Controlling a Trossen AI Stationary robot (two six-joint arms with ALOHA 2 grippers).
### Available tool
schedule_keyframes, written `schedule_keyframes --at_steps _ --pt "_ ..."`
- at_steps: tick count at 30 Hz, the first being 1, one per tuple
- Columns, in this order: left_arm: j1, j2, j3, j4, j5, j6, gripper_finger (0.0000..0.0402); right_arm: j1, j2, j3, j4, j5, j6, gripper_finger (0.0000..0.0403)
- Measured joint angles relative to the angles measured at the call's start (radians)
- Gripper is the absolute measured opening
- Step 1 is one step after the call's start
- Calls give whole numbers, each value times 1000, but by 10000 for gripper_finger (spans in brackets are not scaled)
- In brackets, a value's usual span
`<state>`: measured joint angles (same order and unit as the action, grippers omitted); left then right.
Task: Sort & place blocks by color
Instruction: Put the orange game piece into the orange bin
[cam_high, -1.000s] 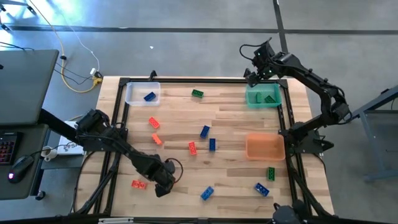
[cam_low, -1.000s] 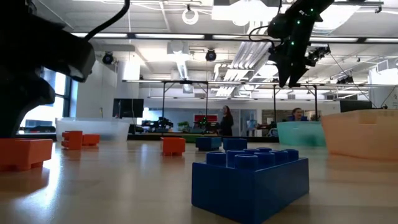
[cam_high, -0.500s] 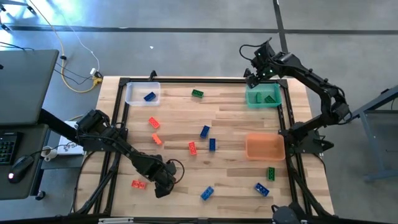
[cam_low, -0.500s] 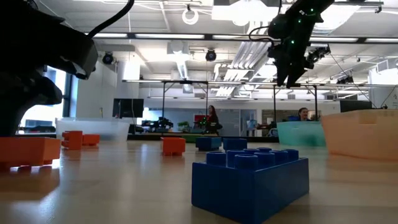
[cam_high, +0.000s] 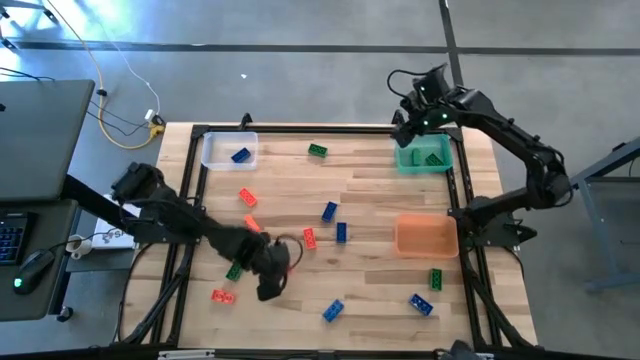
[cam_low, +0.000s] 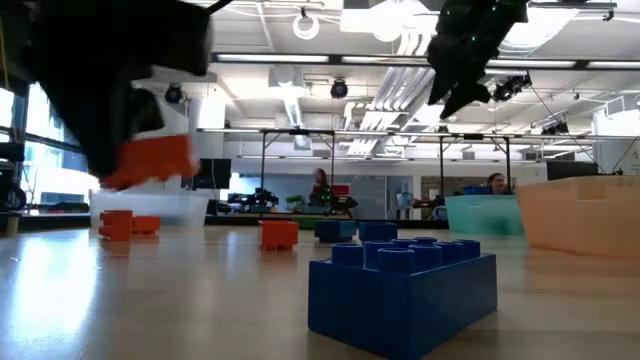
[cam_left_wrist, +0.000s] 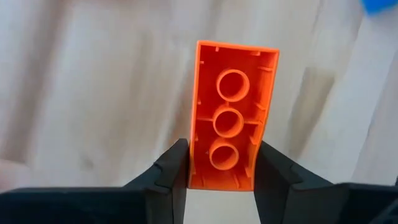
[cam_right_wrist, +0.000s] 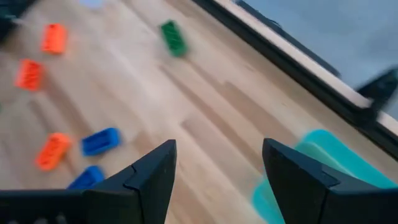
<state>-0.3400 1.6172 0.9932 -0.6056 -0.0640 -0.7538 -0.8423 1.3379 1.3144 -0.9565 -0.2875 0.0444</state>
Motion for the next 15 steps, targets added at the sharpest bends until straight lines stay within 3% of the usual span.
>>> schedule_keyframes --at_steps 9,15 --pt "182 -112 0 122 -29 204 107 107 -75 0 5 -52 59 224" --pt "287 -144 1 255 40 324 107 205 -94 0 79 -120 148 224"
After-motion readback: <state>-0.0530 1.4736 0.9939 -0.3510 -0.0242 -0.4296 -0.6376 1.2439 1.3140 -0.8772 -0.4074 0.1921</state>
